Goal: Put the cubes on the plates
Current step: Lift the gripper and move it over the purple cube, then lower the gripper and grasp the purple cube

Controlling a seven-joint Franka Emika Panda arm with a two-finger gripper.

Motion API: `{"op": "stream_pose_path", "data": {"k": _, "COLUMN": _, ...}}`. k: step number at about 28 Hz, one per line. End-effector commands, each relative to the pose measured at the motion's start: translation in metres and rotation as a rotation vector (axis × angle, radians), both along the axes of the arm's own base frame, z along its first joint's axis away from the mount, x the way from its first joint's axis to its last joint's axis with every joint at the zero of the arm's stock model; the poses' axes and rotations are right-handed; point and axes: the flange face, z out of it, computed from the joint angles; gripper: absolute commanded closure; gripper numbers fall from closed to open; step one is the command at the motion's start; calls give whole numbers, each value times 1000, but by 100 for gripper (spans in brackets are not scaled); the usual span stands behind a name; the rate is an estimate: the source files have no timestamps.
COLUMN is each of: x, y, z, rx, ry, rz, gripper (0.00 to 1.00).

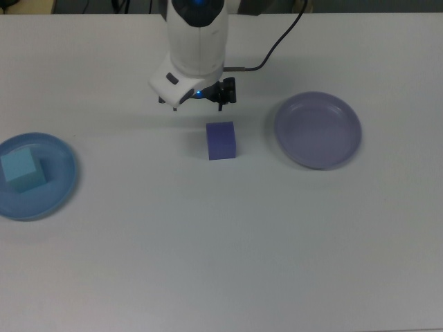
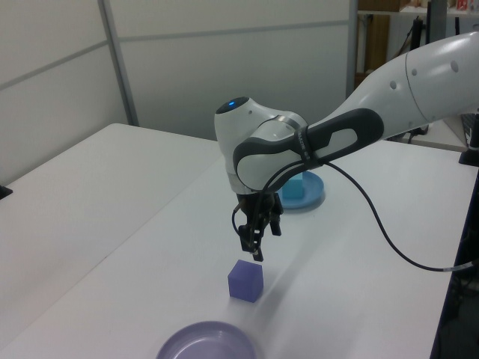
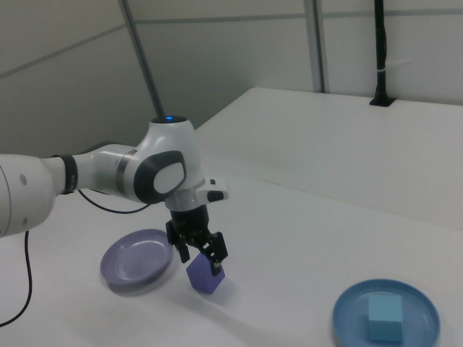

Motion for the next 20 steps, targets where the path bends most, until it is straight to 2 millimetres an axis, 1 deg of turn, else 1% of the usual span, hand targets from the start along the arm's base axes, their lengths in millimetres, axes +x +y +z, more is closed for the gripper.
{"op": "stream_pose_path", "data": {"k": 1, "x": 3, "y": 14, "z": -13, "rx": -2, "ry": -68, "rz": -6, "gripper": 0}}
{"op": "stream_pose_path", "data": {"k": 5, "x": 11, "y": 29, "z": -34, "rx": -21, "ry": -90, "rz": 5, "gripper": 0}}
{"op": "stream_pose_path", "data": {"k": 6, "x": 12, "y": 39, "z": -45, "rx": -32, "ry": -96, "rz": 28, "gripper": 0}}
{"op": "stream_pose_path", "data": {"k": 8, "x": 13, "y": 46, "z": -51, "rx": -34, "ry": -97, "rz": 26, "gripper": 0}}
{"op": "stream_pose_path", "data": {"k": 11, "x": 12, "y": 46, "z": -57, "rx": -37, "ry": -89, "rz": 26, "gripper": 0}}
{"op": "stream_pose_path", "data": {"k": 16, "x": 12, "y": 47, "z": -56, "rx": -37, "ry": -92, "rz": 29, "gripper": 0}}
{"op": "stream_pose_path", "data": {"k": 18, "x": 12, "y": 49, "z": -58, "rx": -37, "ry": -89, "rz": 32, "gripper": 0}}
{"op": "stream_pose_path", "data": {"k": 19, "x": 13, "y": 49, "z": -60, "rx": -38, "ry": -88, "rz": 34, "gripper": 6}}
{"op": "stream_pose_path", "data": {"k": 20, "x": 13, "y": 49, "z": -63, "rx": -39, "ry": -88, "rz": 35, "gripper": 17}}
